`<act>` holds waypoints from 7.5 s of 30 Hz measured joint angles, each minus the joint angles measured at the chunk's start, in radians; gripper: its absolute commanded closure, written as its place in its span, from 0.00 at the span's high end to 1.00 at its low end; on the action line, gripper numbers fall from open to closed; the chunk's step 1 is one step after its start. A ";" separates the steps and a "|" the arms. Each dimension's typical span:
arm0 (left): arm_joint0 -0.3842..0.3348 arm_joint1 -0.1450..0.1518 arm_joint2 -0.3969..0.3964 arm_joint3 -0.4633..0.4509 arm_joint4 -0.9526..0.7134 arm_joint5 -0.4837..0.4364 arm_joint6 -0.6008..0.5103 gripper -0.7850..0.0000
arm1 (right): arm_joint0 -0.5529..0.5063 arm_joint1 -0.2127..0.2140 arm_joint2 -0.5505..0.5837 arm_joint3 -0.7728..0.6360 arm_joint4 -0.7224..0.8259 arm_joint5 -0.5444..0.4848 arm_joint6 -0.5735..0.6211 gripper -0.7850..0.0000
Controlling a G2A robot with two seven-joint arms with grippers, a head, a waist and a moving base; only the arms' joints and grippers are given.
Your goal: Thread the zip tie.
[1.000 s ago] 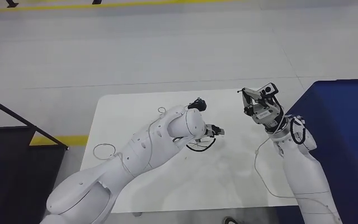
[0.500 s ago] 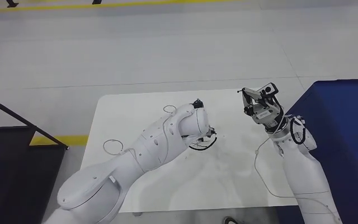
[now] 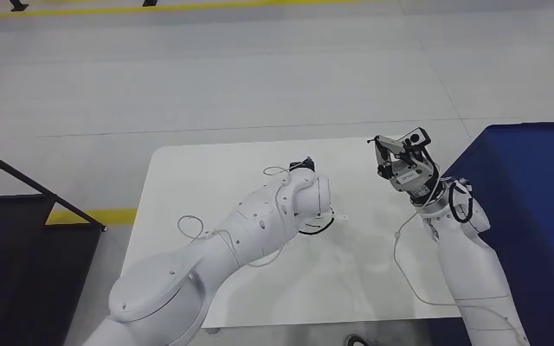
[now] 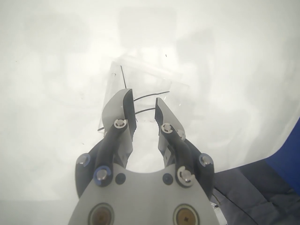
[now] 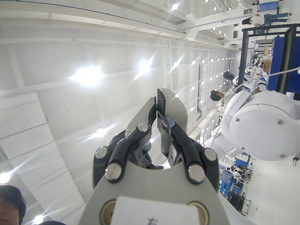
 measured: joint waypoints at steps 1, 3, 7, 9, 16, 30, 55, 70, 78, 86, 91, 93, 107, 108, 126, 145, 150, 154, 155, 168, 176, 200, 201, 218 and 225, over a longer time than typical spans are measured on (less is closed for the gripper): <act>0.000 -0.007 0.003 0.013 0.005 -0.002 0.004 0.18 | 0.000 0.000 0.000 0.000 0.000 0.000 0.000 0.00; 0.001 -0.025 0.008 0.044 0.014 -0.009 0.015 0.18 | 0.000 0.000 0.000 0.000 0.000 0.000 0.000 0.00; 0.002 -0.053 0.005 0.112 0.015 -0.045 0.027 0.20 | 0.000 0.000 0.000 0.000 0.000 0.000 0.000 0.00; 0.001 -0.067 0.002 0.144 0.016 -0.059 0.039 0.20 | 0.000 0.000 0.000 0.000 0.000 0.000 0.000 0.00; -0.003 -0.109 -0.010 0.240 0.020 -0.082 0.052 0.25 | 0.000 0.000 0.000 0.000 0.000 0.000 0.000 0.00; -0.006 -0.173 -0.030 0.380 0.041 -0.102 0.047 0.23 | 0.000 0.000 0.000 0.000 0.000 0.000 0.000 0.00; -0.032 -0.226 -0.083 0.424 0.095 -0.088 0.077 0.28 | 0.000 0.000 0.000 0.000 0.000 0.000 0.000 0.00; 0.008 -0.260 -0.082 0.460 0.176 0.090 0.147 0.26 | 0.000 0.000 0.000 0.000 0.000 0.000 0.000 0.00; 0.002 -0.273 -0.103 0.516 0.171 0.052 0.131 0.25 | 0.000 0.000 0.000 0.000 0.000 0.000 0.000 0.00; 0.001 -0.280 -0.127 0.551 0.160 0.007 0.138 0.19 | 0.000 0.000 0.000 0.000 0.000 0.000 0.000 0.00; 0.007 -0.281 -0.133 0.559 0.162 -0.009 0.138 0.00 | 0.000 0.000 0.000 0.000 0.000 0.000 0.000 0.00; 0.009 -0.281 -0.135 0.560 0.164 -0.013 0.138 0.00 | 0.000 0.000 0.000 0.000 0.000 0.000 0.000 0.00; -0.015 -0.280 -0.154 0.490 0.176 0.009 0.144 0.00 | 0.000 0.000 0.000 0.000 0.000 0.000 0.000 0.00; -0.012 -0.278 -0.157 0.480 0.178 0.016 0.148 0.00 | 0.000 0.000 0.000 0.000 0.000 0.000 0.000 0.00; 0.083 -0.215 -0.218 0.261 0.214 0.065 0.268 0.00 | 0.000 0.000 0.000 0.000 0.000 0.000 0.000 0.00; 0.379 -0.092 -0.416 -0.323 0.390 0.138 0.679 0.00 | 0.074 0.020 0.142 0.058 0.039 0.098 -0.069 0.00; 0.381 -0.091 -0.419 -0.290 0.395 0.131 0.687 0.00 | 0.066 0.021 0.135 0.049 0.026 0.101 -0.079 0.00; 0.456 -0.084 -0.496 -0.403 0.406 0.084 0.867 0.00 | 0.039 0.030 0.147 0.049 0.015 0.213 -0.100 0.00; 0.500 -0.081 -0.529 -0.459 0.396 0.053 0.945 0.00 | 0.036 0.036 0.163 0.057 0.002 0.252 -0.099 0.00; 0.700 -0.068 -0.621 -0.646 0.353 -0.147 1.192 0.00 | 0.018 0.058 0.219 0.106 -0.097 0.294 -0.034 0.00; 0.700 -0.068 -0.621 -0.646 0.353 -0.147 1.192 0.00 | 0.018 0.058 0.219 0.106 -0.097 0.294 -0.034 0.00; 0.915 -0.006 -0.814 -0.751 0.232 -0.972 1.145 0.00 | 0.015 0.178 -0.022 0.126 0.062 0.877 -0.207 0.00; 0.919 -0.006 -0.800 -0.746 0.241 -1.021 1.152 0.00 | 0.006 0.178 -0.045 0.115 0.074 0.879 -0.206 0.00; 0.944 0.001 -0.734 -0.698 0.375 -1.384 1.249 0.00 | -0.001 0.410 -0.250 -0.028 0.464 0.881 -0.173 0.00; 0.945 0.001 -0.734 -0.699 0.374 -1.384 1.248 0.00 | -0.001 0.409 -0.249 -0.027 0.460 0.881 -0.173 0.00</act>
